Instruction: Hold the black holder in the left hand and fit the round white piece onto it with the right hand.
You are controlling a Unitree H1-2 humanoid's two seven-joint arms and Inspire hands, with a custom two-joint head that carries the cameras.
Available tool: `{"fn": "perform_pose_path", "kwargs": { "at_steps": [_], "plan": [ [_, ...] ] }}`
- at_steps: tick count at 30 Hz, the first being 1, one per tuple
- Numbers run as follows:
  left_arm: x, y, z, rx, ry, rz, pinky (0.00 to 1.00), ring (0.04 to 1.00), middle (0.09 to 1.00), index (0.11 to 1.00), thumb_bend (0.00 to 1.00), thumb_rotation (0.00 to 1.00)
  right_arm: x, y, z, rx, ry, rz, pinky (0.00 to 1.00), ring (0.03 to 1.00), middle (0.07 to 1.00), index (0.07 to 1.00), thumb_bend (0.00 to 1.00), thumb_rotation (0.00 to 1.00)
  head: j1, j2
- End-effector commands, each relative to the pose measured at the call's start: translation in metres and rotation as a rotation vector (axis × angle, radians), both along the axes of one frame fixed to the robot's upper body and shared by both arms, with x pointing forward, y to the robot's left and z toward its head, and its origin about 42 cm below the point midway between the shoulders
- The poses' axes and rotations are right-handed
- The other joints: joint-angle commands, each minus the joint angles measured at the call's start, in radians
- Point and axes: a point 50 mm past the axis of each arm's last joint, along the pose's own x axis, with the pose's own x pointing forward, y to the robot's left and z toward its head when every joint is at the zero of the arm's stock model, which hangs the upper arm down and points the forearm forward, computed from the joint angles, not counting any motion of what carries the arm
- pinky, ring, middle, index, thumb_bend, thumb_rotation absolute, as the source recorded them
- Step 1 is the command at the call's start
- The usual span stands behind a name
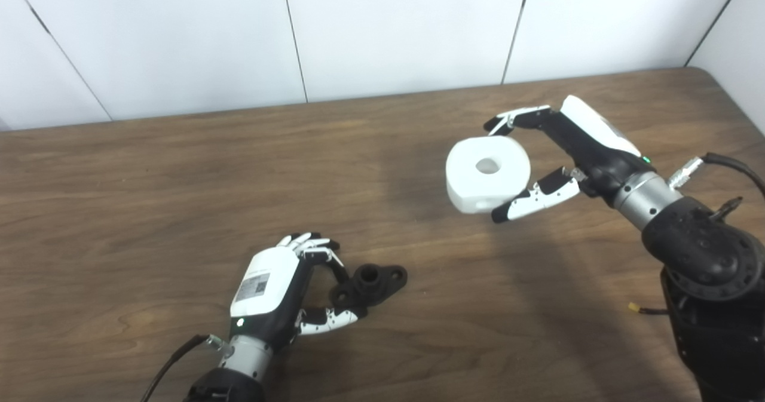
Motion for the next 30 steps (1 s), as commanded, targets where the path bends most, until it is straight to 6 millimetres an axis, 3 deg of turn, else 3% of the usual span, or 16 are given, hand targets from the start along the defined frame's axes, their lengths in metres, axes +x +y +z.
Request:
{"fn": "perform_pose_path", "kwargs": {
  "at_steps": [1,11,30],
  "plan": [
    [-0.006,-0.009,-0.013,0.026,0.112,-0.055,0.94,0.881,0.793,0.488,0.52,0.06,-0.006,0.004,0.012,-0.015,-0.044,0.019,0.86,0.867,0.791,0.482,0.52,0.14,0.001,0.008],
    [-0.003,-0.012,-0.007,0.03,0.12,-0.056,0.93,0.884,0.794,0.488,0.52,0.06,-0.018,0.028,0.01,0.057,-0.019,0.127,0.87,0.883,0.803,0.482,0.52,0.14,0.009,0.049],
    [-0.001,-0.019,-0.003,0.034,0.133,-0.055,0.94,0.884,0.796,0.488,0.52,0.06,-0.022,0.066,0.005,0.076,0.003,0.24,0.87,0.895,0.804,0.481,0.52,0.15,0.031,0.068]
  ]
}}
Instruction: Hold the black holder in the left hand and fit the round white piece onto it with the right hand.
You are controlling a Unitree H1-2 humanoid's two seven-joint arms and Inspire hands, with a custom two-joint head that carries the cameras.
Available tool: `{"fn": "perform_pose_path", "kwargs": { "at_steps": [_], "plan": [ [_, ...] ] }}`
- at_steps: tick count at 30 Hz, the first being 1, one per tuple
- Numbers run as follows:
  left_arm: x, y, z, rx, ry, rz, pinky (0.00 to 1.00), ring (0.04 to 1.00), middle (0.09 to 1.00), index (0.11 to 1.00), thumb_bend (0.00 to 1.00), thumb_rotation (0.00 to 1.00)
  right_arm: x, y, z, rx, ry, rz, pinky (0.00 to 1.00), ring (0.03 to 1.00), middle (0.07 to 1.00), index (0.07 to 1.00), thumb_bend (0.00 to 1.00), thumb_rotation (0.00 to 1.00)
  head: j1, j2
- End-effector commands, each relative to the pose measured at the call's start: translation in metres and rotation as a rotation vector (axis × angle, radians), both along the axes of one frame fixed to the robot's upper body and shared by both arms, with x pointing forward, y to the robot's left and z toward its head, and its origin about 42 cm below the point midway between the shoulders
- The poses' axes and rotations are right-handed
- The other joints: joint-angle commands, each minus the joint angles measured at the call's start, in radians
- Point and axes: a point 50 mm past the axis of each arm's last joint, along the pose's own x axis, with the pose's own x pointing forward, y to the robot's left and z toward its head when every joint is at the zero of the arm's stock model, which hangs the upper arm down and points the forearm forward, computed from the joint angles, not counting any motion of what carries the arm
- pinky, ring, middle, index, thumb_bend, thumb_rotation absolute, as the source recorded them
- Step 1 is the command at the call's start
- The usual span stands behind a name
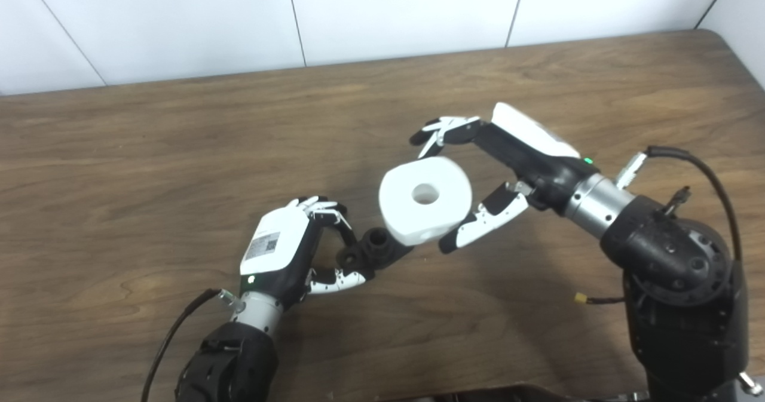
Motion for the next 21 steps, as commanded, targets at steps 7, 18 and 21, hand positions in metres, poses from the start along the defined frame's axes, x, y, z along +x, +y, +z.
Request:
{"fn": "perform_pose_path", "kwargs": {
  "at_steps": [7,18,21],
  "plan": [
    [-0.007,-0.008,-0.011,0.027,0.095,-0.058,0.94,0.884,0.795,0.488,0.51,0.06,0.002,0.018,0.005,0.035,-0.059,0.024,0.89,0.887,0.8,0.481,0.53,0.14,-0.003,-0.001],
    [-0.009,-0.008,-0.011,0.031,0.095,-0.058,0.93,0.882,0.792,0.488,0.52,0.06,0.011,0.032,-0.009,0.027,-0.05,0.037,0.86,0.89,0.802,0.481,0.52,0.14,0.0,-0.009],
    [-0.009,-0.008,-0.011,0.032,0.095,-0.058,0.94,0.883,0.793,0.488,0.51,0.06,0.013,0.035,-0.013,0.02,-0.053,0.039,0.85,0.885,0.795,0.481,0.52,0.14,0.0,-0.009]
  ]
}}
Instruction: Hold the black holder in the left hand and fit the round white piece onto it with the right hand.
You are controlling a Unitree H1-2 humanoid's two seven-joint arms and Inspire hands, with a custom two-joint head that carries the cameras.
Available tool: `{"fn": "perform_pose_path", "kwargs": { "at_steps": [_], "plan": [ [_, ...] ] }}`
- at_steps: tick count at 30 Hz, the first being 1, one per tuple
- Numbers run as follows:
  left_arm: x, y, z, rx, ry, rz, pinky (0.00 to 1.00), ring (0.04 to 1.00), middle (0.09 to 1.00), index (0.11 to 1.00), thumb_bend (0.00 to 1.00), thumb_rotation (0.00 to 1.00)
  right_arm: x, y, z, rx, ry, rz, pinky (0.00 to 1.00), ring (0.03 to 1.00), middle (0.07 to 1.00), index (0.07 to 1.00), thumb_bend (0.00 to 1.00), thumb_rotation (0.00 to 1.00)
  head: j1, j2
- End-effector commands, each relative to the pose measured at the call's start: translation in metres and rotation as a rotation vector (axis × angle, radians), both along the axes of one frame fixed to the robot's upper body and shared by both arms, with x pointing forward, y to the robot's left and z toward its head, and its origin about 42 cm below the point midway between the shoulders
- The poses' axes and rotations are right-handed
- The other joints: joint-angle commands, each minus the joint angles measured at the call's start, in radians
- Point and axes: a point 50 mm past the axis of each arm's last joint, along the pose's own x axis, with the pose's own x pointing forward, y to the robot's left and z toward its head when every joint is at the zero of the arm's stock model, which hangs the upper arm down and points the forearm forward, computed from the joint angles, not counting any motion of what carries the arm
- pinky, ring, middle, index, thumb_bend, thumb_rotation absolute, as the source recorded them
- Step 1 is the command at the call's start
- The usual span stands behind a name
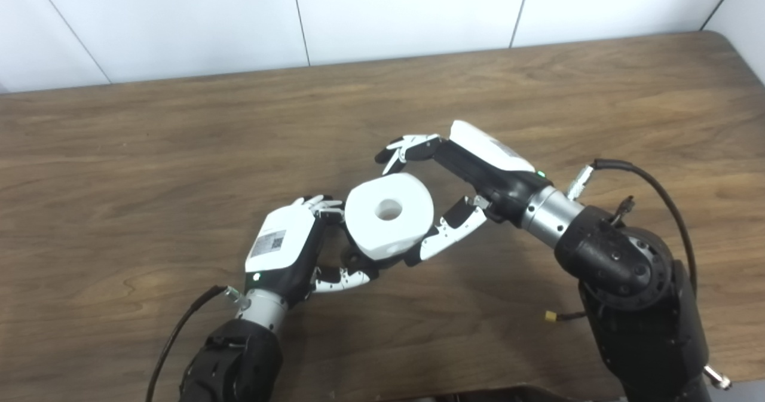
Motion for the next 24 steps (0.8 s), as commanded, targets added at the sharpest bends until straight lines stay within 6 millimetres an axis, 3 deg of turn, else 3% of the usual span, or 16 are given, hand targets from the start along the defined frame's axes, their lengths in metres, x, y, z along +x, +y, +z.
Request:
{"fn": "perform_pose_path", "kwargs": {
  "at_steps": [1,24],
  "plan": [
    [-0.008,-0.007,-0.012,0.018,0.099,-0.055,0.94,0.883,0.794,0.488,0.51,0.06,0.002,0.003,0.009,0.007,-0.074,0.005,0.85,0.884,0.794,0.481,0.52,0.14,-0.001,0.0],
    [-0.01,-0.003,-0.011,0.013,0.099,-0.058,0.93,0.882,0.793,0.488,0.52,0.06,0.006,0.015,-0.015,-0.034,-0.049,0.02,0.81,0.877,0.785,0.482,0.52,0.14,-0.011,0.001]
  ]
}}
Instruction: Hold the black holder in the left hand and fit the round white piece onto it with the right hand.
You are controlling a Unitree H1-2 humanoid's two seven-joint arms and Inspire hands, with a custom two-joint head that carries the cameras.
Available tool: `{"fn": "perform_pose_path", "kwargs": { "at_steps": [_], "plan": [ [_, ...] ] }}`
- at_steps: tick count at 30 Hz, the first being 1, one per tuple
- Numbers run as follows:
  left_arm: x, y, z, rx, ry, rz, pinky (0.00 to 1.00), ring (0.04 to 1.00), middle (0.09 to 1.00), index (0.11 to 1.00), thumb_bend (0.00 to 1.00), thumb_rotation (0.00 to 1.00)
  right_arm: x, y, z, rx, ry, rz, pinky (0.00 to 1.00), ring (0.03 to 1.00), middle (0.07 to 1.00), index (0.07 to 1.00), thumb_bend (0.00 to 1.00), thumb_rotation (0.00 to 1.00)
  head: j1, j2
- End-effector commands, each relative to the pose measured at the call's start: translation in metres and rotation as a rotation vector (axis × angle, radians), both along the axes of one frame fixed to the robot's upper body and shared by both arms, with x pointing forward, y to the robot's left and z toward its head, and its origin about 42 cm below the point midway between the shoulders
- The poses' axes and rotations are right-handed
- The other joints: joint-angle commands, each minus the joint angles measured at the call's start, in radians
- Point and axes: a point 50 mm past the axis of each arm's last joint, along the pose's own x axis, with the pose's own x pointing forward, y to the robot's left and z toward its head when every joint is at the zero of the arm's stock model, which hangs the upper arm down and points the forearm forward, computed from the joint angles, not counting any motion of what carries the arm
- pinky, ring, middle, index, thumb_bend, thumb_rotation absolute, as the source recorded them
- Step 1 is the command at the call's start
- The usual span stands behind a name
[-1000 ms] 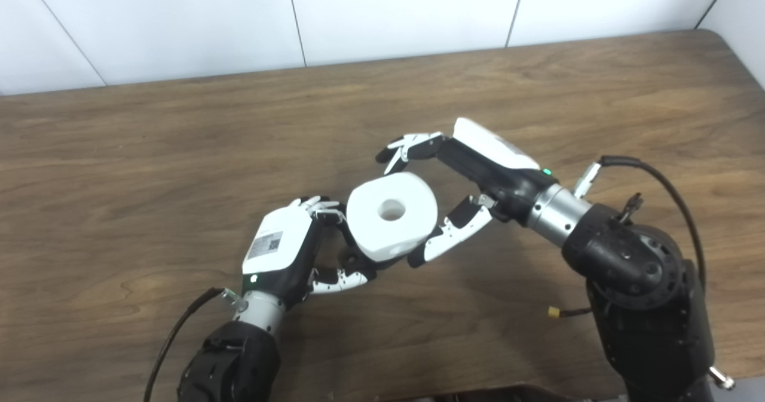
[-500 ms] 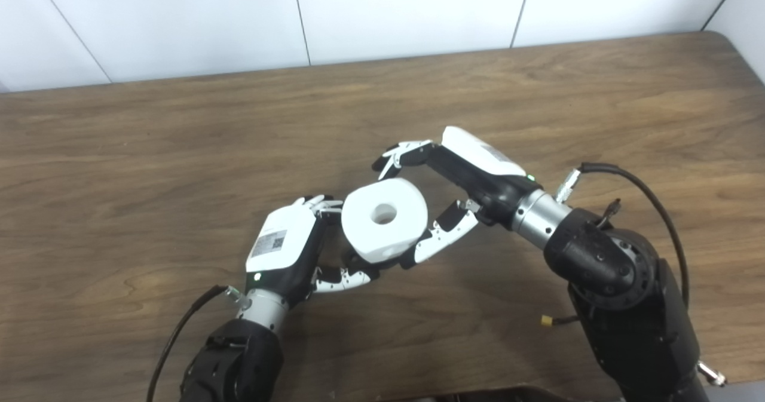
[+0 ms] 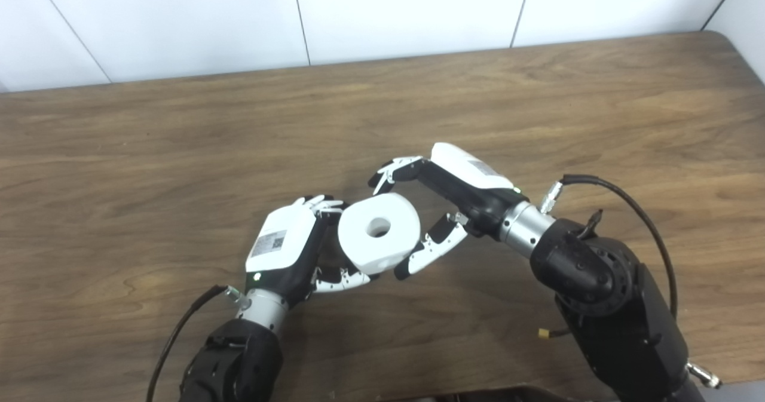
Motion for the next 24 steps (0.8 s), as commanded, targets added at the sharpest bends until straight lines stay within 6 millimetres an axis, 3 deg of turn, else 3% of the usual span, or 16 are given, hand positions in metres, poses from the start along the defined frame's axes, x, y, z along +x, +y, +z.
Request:
{"fn": "perform_pose_path", "kwargs": {
  "at_steps": [1,24],
  "plan": [
    [-0.01,-0.004,-0.011,0.011,0.098,-0.054,0.93,0.882,0.792,0.488,0.52,0.06,0.003,0.003,0.01,0.01,-0.071,0.009,0.81,0.877,0.784,0.482,0.52,0.14,0.0,0.001],
    [-0.012,-0.002,-0.008,0.015,0.094,-0.057,0.93,0.878,0.79,0.488,0.52,0.06,0.013,0.002,0.001,0.033,-0.072,-0.035,0.81,0.87,0.784,0.482,0.52,0.14,-0.007,0.003]
  ]
}}
